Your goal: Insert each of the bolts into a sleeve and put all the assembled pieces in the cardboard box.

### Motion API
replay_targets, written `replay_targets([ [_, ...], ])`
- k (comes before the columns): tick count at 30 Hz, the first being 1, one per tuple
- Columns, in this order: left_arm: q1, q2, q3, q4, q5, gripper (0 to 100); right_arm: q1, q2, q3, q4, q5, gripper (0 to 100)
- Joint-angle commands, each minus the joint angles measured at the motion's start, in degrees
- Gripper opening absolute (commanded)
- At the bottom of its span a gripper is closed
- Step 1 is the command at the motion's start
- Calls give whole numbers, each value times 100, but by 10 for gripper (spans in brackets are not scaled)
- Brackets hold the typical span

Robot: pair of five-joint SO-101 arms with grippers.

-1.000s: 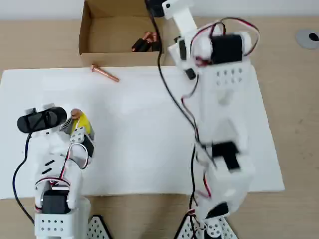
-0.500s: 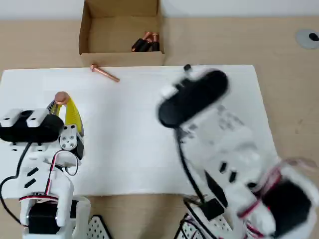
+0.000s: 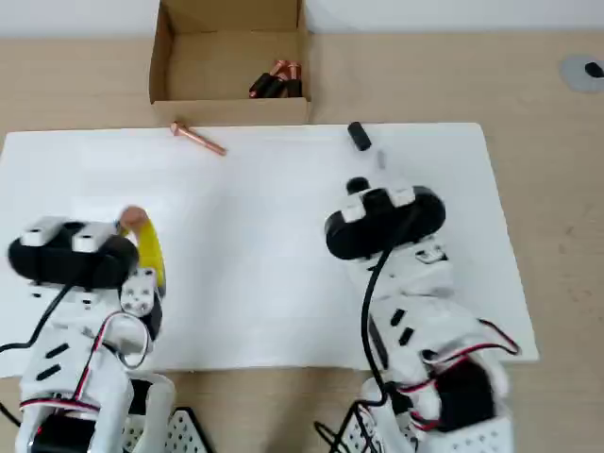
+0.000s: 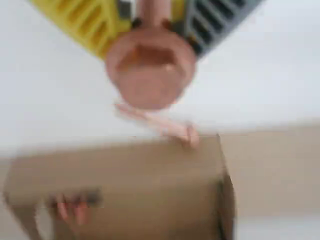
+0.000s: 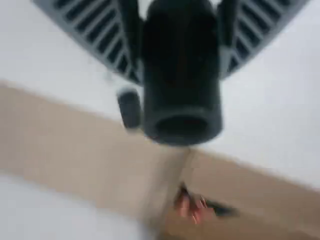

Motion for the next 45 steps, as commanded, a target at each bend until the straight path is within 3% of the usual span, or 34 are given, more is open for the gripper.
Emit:
replay_targets([
  [1, 255, 4, -475, 668, -105, 6, -567, -673, 1270, -1345, -70, 10],
  [8, 255, 13, -818, 615, -62, 6, -1903, -2079, 3055, -2901, -70, 10],
  [19, 369, 4, -870, -1582, -62, 6, -3371, -2387, 3477, -3437, -70, 10],
  [28, 1749, -31, -782, -1697, 167, 6, -3952, -2387, 3477, -3455, -62, 10],
  [42, 1776, -40, -747, -1670, 1055, 7, -3934, -2387, 3477, -3455, -79, 10],
  [45, 1776, -40, -800, -1319, 1213, 6, -3934, -2413, 3477, -3455, -273, 10],
])
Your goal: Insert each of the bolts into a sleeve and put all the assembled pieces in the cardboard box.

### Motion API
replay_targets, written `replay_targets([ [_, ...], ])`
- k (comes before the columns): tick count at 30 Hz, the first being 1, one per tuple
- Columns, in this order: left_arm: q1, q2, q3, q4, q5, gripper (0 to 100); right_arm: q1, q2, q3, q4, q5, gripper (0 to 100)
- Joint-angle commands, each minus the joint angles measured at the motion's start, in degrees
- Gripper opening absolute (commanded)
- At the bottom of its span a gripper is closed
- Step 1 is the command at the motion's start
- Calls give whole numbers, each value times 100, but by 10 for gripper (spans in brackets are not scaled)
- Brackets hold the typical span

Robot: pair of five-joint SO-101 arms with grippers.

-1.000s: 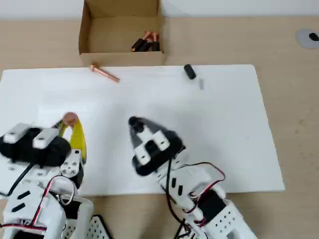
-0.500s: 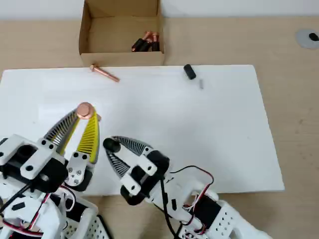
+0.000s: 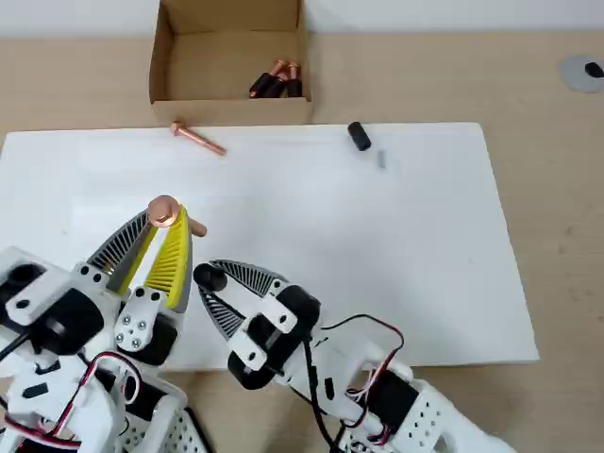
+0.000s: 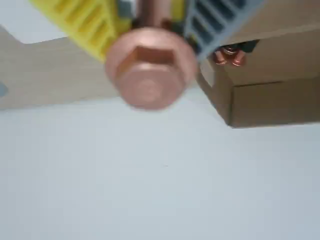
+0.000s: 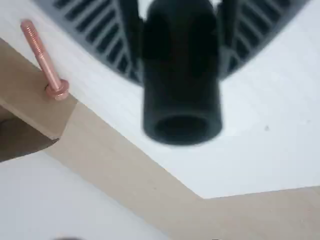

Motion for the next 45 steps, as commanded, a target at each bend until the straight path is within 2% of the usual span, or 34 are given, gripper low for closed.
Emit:
replay_targets([
  [1, 88, -22, -167, 316, 132, 6, -66, -884, 13, -167, -202, 10],
  [6, 88, -22, -167, 765, 141, 6, -66, -875, 13, -167, -316, 10],
  [17, 88, -22, -167, 791, 141, 6, -48, -857, 13, -167, -325, 10],
  [25, 88, -13, -158, 809, 132, 6, 409, -884, 13, -167, -519, 10],
  [30, 97, -4, -167, 1196, 132, 7, 400, -884, 13, -167, -519, 10],
  [42, 97, -13, -352, 1178, 149, 7, 374, -892, 13, -167, -519, 10],
  [45, 97, -13, -352, 967, 149, 7, 374, -892, 13, -167, -519, 10],
])
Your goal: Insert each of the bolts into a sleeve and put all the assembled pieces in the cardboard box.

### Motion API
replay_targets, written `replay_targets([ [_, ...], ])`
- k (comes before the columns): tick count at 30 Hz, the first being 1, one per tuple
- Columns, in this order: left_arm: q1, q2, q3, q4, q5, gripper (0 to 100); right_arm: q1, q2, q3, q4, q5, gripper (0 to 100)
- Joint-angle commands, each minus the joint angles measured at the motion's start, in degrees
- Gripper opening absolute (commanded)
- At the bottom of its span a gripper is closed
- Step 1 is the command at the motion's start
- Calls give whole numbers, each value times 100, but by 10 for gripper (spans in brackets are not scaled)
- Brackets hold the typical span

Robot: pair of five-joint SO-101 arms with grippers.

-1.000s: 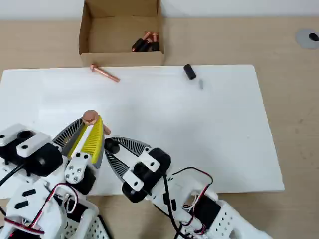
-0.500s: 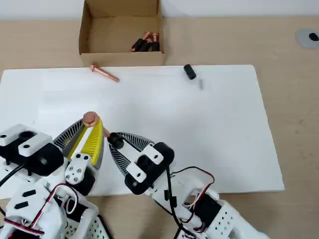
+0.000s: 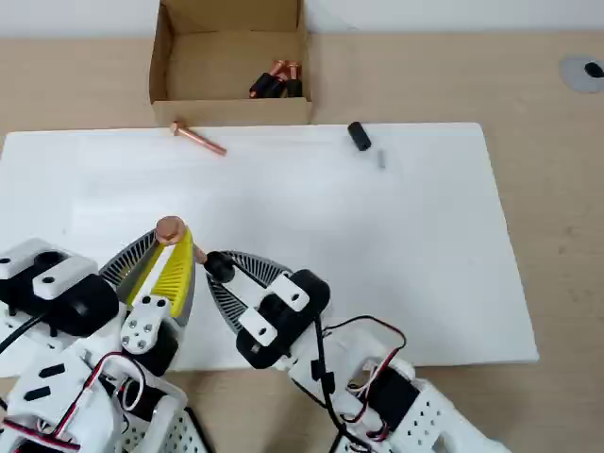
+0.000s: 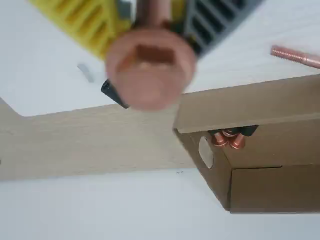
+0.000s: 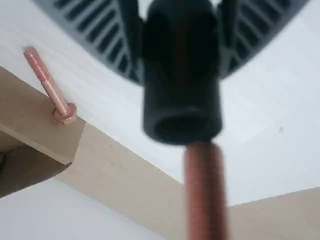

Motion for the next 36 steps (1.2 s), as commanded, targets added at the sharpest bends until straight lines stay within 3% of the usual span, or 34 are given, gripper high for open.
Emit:
replay_targets([
  [1, 88, -4, -202, -281, 35, 7, 66, -892, -22, -167, -62, 10],
  [9, 97, 13, -158, -325, 334, 7, 66, -892, -22, -167, -62, 10],
  [18, 818, 22, -149, -308, 378, 6, 66, -892, -22, -167, -62, 10],
  [27, 730, -4, -193, -123, -149, 6, 84, -892, -22, -176, -97, 10],
  [31, 316, -4, -185, -316, -141, 6, 101, -892, -22, -369, -554, 9],
  [36, 26, -4, -202, -607, -132, 6, 101, -875, -22, -624, -571, 9],
])
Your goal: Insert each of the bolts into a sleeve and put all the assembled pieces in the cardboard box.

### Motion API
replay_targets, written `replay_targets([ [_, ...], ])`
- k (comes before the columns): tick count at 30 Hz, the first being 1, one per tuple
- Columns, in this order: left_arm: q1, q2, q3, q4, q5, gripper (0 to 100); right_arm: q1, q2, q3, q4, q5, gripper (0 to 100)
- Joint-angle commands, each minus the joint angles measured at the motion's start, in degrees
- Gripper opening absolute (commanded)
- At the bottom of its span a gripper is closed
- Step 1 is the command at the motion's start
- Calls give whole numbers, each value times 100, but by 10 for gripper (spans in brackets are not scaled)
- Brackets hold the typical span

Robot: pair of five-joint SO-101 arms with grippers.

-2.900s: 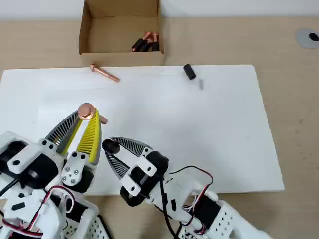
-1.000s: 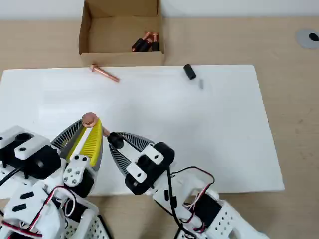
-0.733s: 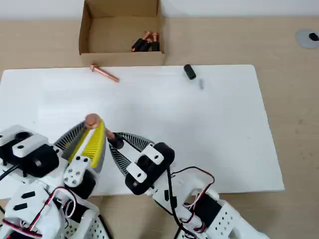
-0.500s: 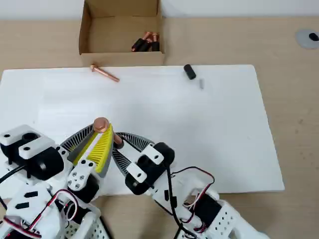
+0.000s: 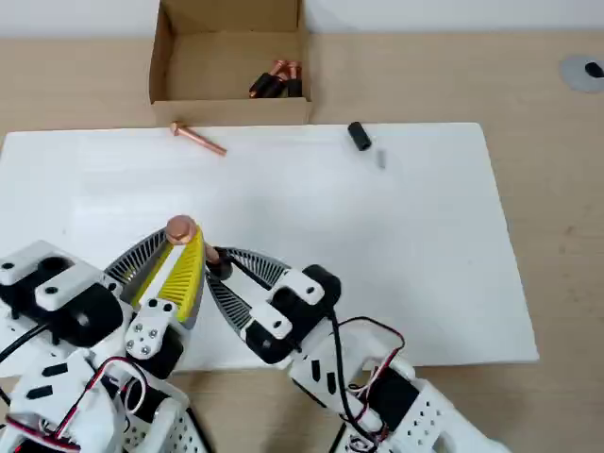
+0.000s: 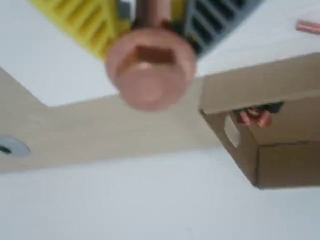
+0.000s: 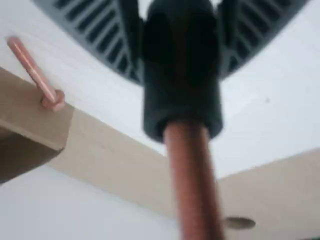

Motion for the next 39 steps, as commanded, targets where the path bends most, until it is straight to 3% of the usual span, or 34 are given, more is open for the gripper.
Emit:
replay_targets([
  [1, -211, -13, -211, -211, -35, 6, 101, -875, -22, -299, -62, 9],
  [17, -167, 22, 88, -211, -88, 7, 66, -848, -22, -334, -70, 9],
  [25, 378, 22, 97, -202, -791, 7, 66, -848, -22, -325, -70, 9],
  [34, 360, 22, 97, -211, -826, 7, 66, -848, -22, -325, -70, 9],
  [39, 343, 22, 141, -624, -809, 7, 66, -848, -22, -325, -70, 9],
])
